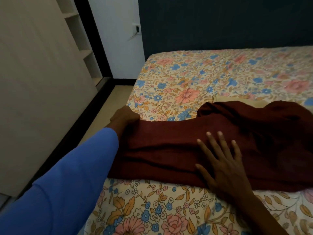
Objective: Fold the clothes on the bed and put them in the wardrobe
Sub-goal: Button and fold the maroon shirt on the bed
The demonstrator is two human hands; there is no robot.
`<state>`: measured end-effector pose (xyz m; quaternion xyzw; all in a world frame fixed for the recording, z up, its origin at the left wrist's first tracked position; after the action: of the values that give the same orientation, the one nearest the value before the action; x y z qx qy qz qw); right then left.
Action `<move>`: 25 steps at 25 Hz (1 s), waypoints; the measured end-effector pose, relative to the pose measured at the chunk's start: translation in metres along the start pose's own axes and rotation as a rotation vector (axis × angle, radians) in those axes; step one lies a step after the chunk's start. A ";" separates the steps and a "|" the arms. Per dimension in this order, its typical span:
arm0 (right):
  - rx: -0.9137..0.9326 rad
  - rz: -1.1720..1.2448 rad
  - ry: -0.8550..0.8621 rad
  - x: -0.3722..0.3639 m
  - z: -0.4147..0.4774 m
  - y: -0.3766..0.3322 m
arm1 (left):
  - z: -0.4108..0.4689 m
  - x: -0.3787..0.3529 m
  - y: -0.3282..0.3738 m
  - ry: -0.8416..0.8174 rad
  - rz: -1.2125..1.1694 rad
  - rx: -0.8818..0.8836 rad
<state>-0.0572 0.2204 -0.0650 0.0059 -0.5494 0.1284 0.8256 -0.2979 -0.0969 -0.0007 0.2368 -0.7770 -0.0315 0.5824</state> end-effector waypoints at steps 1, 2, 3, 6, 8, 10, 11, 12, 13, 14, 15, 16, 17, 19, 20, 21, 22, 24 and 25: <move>-0.018 0.019 -0.019 -0.005 -0.002 0.002 | 0.004 -0.003 0.000 -0.011 -0.105 0.011; -0.027 0.026 -0.029 -0.011 -0.004 0.005 | 0.012 -0.006 -0.004 -0.003 -0.245 0.041; -0.029 0.026 -0.035 -0.015 -0.006 0.007 | 0.017 -0.005 -0.010 0.005 -0.393 0.087; -0.033 0.026 -0.038 -0.018 -0.004 0.010 | 0.026 -0.006 -0.032 0.064 -0.553 0.218; -0.030 0.053 -0.007 -0.017 -0.003 0.005 | 0.013 -0.005 -0.036 0.260 -0.203 0.231; -0.070 0.104 0.102 -0.009 -0.004 0.004 | -0.015 -0.010 -0.016 0.463 -0.029 0.028; -0.118 0.104 0.187 -0.001 -0.001 0.007 | -0.030 -0.018 0.002 0.502 -0.049 -0.151; -0.191 0.080 0.277 0.008 0.002 0.014 | -0.046 -0.029 0.024 0.476 -0.072 -0.349; -0.295 0.035 0.353 0.019 0.004 0.026 | -0.064 -0.043 0.052 0.414 -0.108 -0.523; -0.424 0.002 0.395 0.027 0.005 0.036 | -0.081 -0.057 0.079 0.330 -0.165 -0.642; -0.555 -0.007 0.413 0.034 0.003 0.048 | -0.098 -0.068 0.109 0.244 -0.218 -0.725; -0.653 0.020 0.413 0.036 -0.001 0.059 | -0.111 -0.076 0.137 0.179 -0.232 -0.782; -0.717 0.073 0.413 0.038 -0.007 0.071 | -0.118 -0.082 0.168 0.150 -0.191 -0.835; -0.763 0.197 0.383 0.036 -0.018 0.086 | -0.121 -0.085 0.221 0.133 -0.016 -0.905; -0.773 0.234 0.346 0.035 -0.021 0.092 | -0.119 -0.085 0.244 0.085 0.042 -0.912; -0.786 0.252 0.302 0.033 -0.023 0.094 | -0.115 -0.084 0.264 0.034 0.097 -0.922; -0.795 0.248 0.256 0.031 -0.025 0.097 | -0.111 -0.082 0.281 0.001 0.184 -0.940; -0.797 0.215 0.190 0.024 -0.031 0.098 | -0.105 -0.077 0.308 0.000 0.383 -0.956; -0.792 0.195 0.180 0.022 -0.032 0.096 | -0.101 -0.070 0.319 0.032 0.414 -0.941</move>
<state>-0.0415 0.3226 -0.0707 -0.3753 -0.4801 -0.0154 0.7927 -0.2957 0.2367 0.0729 -0.2094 -0.7003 -0.2583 0.6317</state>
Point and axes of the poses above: each hand's wrist, its own z-axis towards the middle knuckle, its own x-axis out of the back of the hand, y = z × x, the point moved 1 cm from there along z, towards the middle knuckle, and after that the axes turned 5 degrees about z, right-handed, at the moved point
